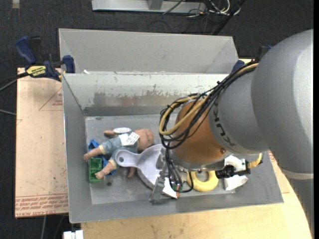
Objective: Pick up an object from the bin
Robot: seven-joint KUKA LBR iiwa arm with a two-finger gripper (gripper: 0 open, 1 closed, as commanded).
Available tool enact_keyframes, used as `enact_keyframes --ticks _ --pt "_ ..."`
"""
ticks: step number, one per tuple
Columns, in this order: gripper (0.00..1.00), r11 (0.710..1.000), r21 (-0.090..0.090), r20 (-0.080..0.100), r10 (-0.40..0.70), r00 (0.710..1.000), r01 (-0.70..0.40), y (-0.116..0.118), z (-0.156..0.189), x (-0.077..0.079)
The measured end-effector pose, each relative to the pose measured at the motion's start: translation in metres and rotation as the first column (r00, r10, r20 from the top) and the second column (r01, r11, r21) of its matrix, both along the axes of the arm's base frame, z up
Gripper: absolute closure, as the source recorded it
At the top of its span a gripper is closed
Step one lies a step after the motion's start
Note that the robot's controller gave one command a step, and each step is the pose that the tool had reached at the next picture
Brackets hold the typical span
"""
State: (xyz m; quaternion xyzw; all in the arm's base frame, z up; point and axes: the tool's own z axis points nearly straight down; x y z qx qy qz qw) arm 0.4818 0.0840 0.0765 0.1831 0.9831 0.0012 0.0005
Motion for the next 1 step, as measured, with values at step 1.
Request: enact_keyframes --ticks 1 --pt "1.0 0.981 0.0 -0.003 -0.196 0.981 0.196 0.0178 -0.0067 -0.0035"
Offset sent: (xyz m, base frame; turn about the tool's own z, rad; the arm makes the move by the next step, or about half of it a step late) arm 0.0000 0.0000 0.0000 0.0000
